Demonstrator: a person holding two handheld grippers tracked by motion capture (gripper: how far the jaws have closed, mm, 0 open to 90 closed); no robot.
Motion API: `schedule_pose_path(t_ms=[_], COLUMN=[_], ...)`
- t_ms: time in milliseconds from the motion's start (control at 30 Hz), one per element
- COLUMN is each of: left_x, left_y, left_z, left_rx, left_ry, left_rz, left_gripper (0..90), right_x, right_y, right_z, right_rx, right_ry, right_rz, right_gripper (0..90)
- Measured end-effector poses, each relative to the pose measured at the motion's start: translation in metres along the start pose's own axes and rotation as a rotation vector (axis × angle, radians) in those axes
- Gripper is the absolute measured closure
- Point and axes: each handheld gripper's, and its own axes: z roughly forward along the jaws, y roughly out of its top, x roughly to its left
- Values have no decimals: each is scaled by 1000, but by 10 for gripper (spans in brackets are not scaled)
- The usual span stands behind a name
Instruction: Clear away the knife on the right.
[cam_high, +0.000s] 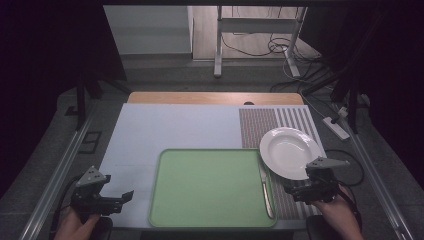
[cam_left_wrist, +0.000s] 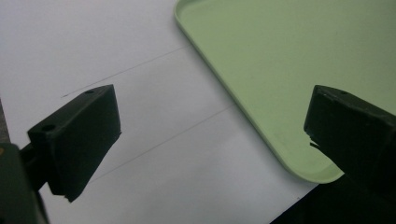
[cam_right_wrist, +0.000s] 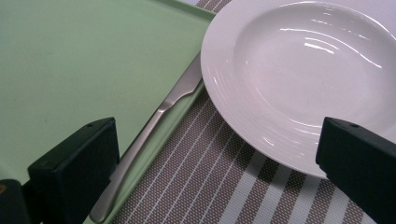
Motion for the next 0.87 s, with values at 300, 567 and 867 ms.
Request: schedule_pose_path(t_ms=[300,567,867], left_x=[1,1,1], left_y=[-1,-2,-1], left_z=[-1,-2,-2], left_rx=[-10,-17,-19], left_ry=[3,4,1], left_rz=[-10,-14,-15], left_gripper=[37,35,35], right_x=[3,4,6], right_y=[-4,-8,-9], right_z=[-7,-13,-11], right_rx=[-4,-7,17], right_ry=[-30,-46,-46], right_rz=[-6,6,-6], right_gripper=[6,6,6])
